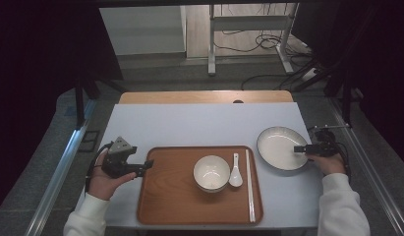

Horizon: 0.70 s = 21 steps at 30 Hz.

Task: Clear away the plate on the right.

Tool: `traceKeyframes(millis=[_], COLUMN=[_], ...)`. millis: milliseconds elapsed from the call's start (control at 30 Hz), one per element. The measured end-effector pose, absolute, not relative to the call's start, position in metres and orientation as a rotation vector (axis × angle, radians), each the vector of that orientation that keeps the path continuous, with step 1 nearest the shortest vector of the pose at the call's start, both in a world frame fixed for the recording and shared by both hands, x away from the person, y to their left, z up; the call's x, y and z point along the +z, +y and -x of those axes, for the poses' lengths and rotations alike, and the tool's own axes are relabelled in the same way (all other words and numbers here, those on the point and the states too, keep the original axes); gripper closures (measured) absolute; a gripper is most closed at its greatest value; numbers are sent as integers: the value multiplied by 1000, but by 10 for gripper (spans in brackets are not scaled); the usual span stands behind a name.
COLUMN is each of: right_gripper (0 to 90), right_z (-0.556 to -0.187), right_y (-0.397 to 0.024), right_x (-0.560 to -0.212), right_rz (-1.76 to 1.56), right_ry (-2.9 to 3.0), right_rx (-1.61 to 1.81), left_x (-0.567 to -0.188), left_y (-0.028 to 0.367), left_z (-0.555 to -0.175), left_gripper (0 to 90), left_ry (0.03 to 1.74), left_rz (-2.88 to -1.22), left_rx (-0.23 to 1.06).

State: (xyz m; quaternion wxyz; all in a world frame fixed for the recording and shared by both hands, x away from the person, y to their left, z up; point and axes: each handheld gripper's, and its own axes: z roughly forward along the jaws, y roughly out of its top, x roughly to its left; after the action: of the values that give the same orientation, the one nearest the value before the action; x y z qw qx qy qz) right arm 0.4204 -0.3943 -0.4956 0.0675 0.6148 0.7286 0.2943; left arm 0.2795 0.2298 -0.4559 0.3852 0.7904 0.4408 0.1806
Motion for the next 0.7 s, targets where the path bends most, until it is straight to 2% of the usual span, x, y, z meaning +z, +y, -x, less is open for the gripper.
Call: traceKeyframes(millis=[133, 200, 433, 700], right_gripper=[548, 622, 748, 805], right_z=[-421, -420, -421, -418], right_y=[-395, -396, -406, -411], right_x=[-495, -495, -495, -490], right_rz=[-1862, -1866, -1928, -1952], right_ry=[2181, 2172, 2149, 2128], right_rx=[871, 853, 916, 970], left_x=[-456, -456, -456, -456], left_y=[230, 230, 229, 229], left_z=[-279, -279, -280, -280], left_gripper=[194, 194, 194, 194], left_ry=[1123, 1123, 1124, 1125], left_rz=[-2011, -2010, -2012, -2013], left_rx=[462, 462, 461, 463])
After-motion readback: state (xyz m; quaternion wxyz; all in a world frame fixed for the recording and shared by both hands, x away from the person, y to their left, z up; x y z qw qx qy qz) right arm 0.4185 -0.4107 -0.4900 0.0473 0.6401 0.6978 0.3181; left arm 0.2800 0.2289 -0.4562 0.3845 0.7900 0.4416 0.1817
